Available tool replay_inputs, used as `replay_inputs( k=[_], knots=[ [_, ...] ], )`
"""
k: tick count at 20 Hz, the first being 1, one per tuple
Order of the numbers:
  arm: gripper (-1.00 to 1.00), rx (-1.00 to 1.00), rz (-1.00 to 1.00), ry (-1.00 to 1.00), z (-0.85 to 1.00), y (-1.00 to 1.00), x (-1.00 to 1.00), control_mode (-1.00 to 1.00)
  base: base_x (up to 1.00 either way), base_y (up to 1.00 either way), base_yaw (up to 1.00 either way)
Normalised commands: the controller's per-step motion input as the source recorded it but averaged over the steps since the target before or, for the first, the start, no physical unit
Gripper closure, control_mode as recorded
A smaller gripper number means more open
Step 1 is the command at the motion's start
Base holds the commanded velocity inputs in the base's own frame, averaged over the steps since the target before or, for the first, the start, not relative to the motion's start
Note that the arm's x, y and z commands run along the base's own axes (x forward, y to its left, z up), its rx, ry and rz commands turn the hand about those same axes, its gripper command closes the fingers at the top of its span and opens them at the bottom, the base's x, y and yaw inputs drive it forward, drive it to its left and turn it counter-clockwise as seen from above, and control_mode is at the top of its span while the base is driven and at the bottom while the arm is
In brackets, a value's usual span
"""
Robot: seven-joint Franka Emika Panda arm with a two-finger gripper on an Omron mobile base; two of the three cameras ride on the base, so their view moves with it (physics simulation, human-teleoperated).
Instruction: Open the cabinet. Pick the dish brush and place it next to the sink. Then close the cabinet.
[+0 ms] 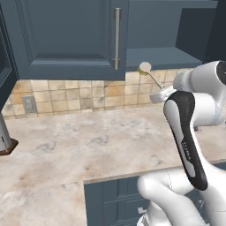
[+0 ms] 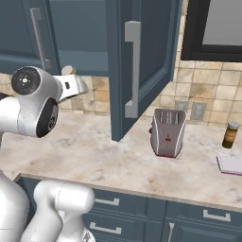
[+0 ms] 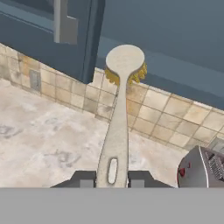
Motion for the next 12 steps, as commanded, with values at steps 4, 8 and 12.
replay_inputs(
  k=[4,8,12],
  knots=[
    [1.00,0.00,-0.28,0.07,0.00,-0.28,-1.00,-1.00,0.00,0.00,0.00],
    [1.00,0.04,-0.26,0.22,0.22,-0.28,-1.00,-1.00,0.00,0.00,0.00],
    [1.00,0.07,-0.25,0.31,0.37,-0.13,-1.00,-1.00,0.00,0.00,0.00]
  ],
)
